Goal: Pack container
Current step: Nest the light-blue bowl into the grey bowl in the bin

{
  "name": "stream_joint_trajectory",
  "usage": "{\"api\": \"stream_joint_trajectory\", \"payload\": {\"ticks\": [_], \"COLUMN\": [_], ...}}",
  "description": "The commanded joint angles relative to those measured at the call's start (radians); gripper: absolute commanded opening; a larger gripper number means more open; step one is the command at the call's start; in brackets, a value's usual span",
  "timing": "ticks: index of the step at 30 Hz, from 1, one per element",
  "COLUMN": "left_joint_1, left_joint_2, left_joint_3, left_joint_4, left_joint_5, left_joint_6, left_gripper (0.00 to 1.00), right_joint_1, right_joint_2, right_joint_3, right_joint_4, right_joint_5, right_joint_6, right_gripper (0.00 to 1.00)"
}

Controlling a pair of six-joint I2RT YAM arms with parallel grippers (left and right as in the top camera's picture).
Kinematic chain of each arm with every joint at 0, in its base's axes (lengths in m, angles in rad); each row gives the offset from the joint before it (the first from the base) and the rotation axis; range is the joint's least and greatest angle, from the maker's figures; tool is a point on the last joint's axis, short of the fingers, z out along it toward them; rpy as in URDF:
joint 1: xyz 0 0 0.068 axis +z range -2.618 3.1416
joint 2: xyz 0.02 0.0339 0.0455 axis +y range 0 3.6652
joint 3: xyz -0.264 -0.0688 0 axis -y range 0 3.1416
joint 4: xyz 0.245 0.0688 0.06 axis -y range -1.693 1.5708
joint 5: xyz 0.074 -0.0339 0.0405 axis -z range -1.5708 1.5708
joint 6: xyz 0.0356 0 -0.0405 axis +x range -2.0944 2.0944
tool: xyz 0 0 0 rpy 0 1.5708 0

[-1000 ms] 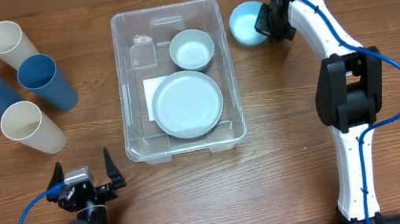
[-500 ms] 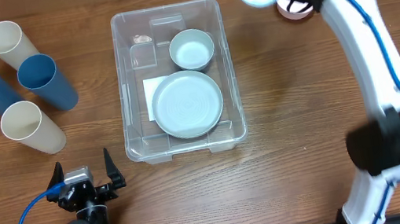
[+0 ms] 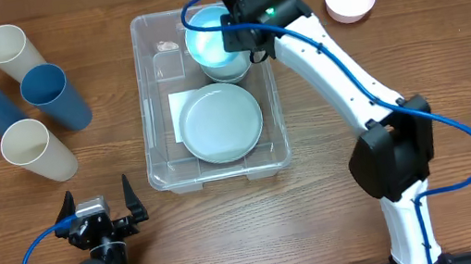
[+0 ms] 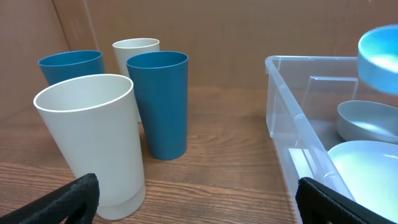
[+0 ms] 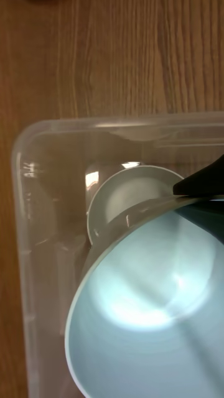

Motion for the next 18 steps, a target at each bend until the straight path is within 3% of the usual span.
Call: {"api": "stream_joint_trajectory", "payload": {"ticks": [1,3,4,10,13,17,18], "left_joint_1": [0.007,0.007,0.007,0.007,0.007,0.007,0.007], "left_joint_2": [-0.007,-0.007,-0.007,-0.007,-0.007,-0.007,-0.007], "left_joint_3": [-0.003,-0.003,-0.003,-0.003,-0.003,-0.003,-0.003], "left_joint_4": [-0.002,-0.002,-0.002,-0.002,-0.002,-0.002,-0.002], "left_joint_5": [0.001,0.001,0.001,0.001,0.001,0.001,0.001], "left_joint_6": [0.014,0.014,0.014,0.014,0.014,0.014,0.014], "left_gripper": [1.00,1.00,1.00,1.00,1.00,1.00,1.00], "right_joint_1": [-0.002,-0.002,-0.003,0.010,0.022,-0.130,-0.235], "right_joint_2": [0.032,0.045,0.045,0.032,-0.047,-0.127,-0.114], "right_joint_3": [0.004,0.004,0.004,0.012,0.062,0.076,0.066], "right_joint_4": [0.016,0.027,0.031,0.019,-0.018,-0.023,-0.027], "right_joint_5": [0.014,0.014,0.014,0.014,0.024,0.074,0.044], "right_joint_6": [0.003,0.000,-0.001,-0.106,-0.070,0.009,0.032], "right_gripper": [0.04,0.40,0.46,0.42,0.43,0.52,0.52]}}
